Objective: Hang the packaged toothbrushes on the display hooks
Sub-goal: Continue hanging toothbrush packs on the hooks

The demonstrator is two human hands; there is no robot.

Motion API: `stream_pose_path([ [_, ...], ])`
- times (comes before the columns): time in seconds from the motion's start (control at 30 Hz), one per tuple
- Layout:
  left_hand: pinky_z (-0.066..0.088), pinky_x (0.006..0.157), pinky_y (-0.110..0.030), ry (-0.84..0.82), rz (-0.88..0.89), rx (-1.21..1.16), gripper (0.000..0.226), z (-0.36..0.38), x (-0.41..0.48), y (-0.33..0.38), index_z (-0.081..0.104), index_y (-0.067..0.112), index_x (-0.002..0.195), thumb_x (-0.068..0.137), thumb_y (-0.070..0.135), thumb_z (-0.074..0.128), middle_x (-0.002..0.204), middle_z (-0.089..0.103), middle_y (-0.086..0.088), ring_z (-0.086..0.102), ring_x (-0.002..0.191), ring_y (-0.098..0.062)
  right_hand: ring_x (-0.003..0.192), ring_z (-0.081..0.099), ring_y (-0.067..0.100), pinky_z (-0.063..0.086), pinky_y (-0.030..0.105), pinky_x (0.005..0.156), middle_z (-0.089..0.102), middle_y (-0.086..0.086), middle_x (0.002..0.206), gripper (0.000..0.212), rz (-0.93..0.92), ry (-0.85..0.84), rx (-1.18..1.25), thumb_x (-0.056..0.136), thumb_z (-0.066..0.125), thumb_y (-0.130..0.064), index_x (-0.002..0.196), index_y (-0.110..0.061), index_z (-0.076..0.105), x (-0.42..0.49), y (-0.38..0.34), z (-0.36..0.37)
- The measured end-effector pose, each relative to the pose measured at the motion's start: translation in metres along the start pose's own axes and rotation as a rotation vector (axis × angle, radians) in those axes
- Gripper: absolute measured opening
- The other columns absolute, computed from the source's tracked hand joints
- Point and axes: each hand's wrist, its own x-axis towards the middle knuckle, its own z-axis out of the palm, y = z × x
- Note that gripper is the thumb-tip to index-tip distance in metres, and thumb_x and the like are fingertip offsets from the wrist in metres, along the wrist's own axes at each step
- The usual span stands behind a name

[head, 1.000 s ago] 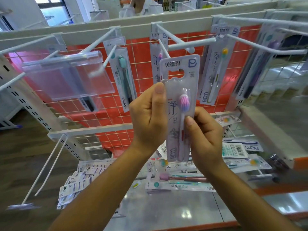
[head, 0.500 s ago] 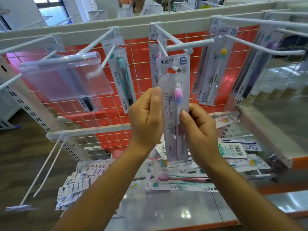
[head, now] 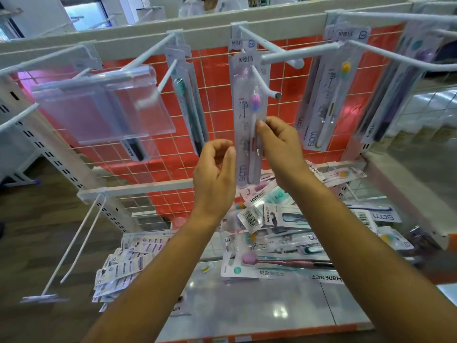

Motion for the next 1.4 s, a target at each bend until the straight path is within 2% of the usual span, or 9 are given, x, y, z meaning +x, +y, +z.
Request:
stream_pose_path([
  [0.17,0.055,0.079,-0.031,-0.026,-0.055,0.062,0.009,0.0,0.0,-0.007,0.062,0.02,0.094,0.095,0.014,0.055,0.087,0.064,0.006,0.061,0.082,-0.008,0.067,0.05,0.021,0.049,0.045,0.061,0.056,0.02,0.076,0.038,0.046,0.005,-0.03,0.1,0.046,-0.025,0.097,0.011,0.057,0.028,0.007,0.007],
  [0.33,0.052,0.069,-0.019,-0.031,-0.065,0.072,0.008,0.002,-0.001,-0.01,0.065,0.016,0.092,0.093,0.012,0.058,0.086,0.066,0.005,0.061,0.078,-0.005,0.057,0.052,-0.002,0.043,0.015,0.054,0.058,-0.003,0.072,0.034,0.062,0.021,-0.101,0.102,0.044,-0.025,0.1,0.002,0.065,0.049,0.007,0.004],
  [0.43,0.05,0.065,-0.014,-0.046,-0.091,0.045,0.008,0.005,-0.002,-0.011,0.065,0.013,0.092,0.093,0.008,0.058,0.086,0.066,0.004,0.059,0.076,-0.001,0.058,0.05,0.003,0.042,0.016,0.055,0.057,-0.004,0.071,0.034,0.075,0.022,-0.126,0.101,0.045,-0.028,0.096,-0.001,0.065,0.058,0.009,0.004],
  [0.53,0.053,0.076,-0.024,-0.072,-0.085,0.08,0.007,0.007,-0.002,-0.014,0.066,0.013,0.093,0.092,0.01,0.06,0.085,0.066,0.007,0.061,0.079,-0.004,0.062,0.049,0.009,0.044,0.027,0.061,0.056,-0.001,0.071,0.036,0.096,0.022,-0.142,0.101,0.045,-0.031,0.094,-0.002,0.065,0.066,0.011,0.008],
  [0.73,0.056,0.078,-0.032,-0.087,-0.089,0.093,0.01,0.007,-0.003,-0.02,0.065,0.017,0.089,0.092,0.008,0.06,0.086,0.068,-0.001,0.065,0.084,-0.019,0.057,0.048,0.003,0.042,0.018,0.054,0.054,-0.006,0.067,0.029,0.1,0.003,-0.121,0.102,0.044,-0.028,0.088,-0.009,0.061,0.072,0.013,0.009],
  [0.87,0.055,0.077,-0.027,-0.1,-0.117,0.131,0.01,0.007,-0.005,-0.027,0.065,0.017,0.087,0.092,0.01,0.061,0.087,0.069,0.0,0.064,0.083,-0.013,0.068,0.056,0.012,0.051,0.037,0.068,0.062,0.005,0.078,0.033,0.115,0.005,-0.114,0.101,0.045,-0.028,0.091,-0.003,0.064,0.078,0.012,0.009],
  [1.13,0.055,0.074,-0.026,-0.171,-0.147,0.203,0.009,0.01,-0.009,-0.039,0.066,0.017,0.09,0.093,0.01,0.06,0.085,0.069,0.002,0.063,0.078,-0.009,0.064,0.049,0.011,0.041,0.03,0.065,0.054,-0.004,0.068,0.028,0.103,0.043,-0.152,0.1,0.046,-0.03,0.078,-0.016,0.058,0.082,0.016,0.007],
  [1.3,0.055,0.077,-0.023,-0.272,-0.1,0.281,0.011,0.016,-0.016,-0.042,0.066,0.017,0.094,0.092,0.009,0.059,0.088,0.068,0.01,0.064,0.083,-0.004,0.091,0.059,0.012,0.049,0.032,0.079,0.064,-0.003,0.1,0.029,0.105,0.097,-0.214,0.098,0.05,-0.034,0.115,-0.013,0.059,0.07,0.029,0.002],
  [1.4,0.05,0.07,-0.012,-0.318,-0.101,0.287,0.015,0.024,-0.021,-0.04,0.063,0.023,0.09,0.092,0.008,0.06,0.083,0.063,0.022,0.06,0.078,0.008,0.097,0.059,0.015,0.05,0.037,0.09,0.062,-0.002,0.102,0.028,0.118,0.129,-0.211,0.097,0.051,-0.03,0.116,-0.01,0.058,0.059,0.037,-0.005],
])
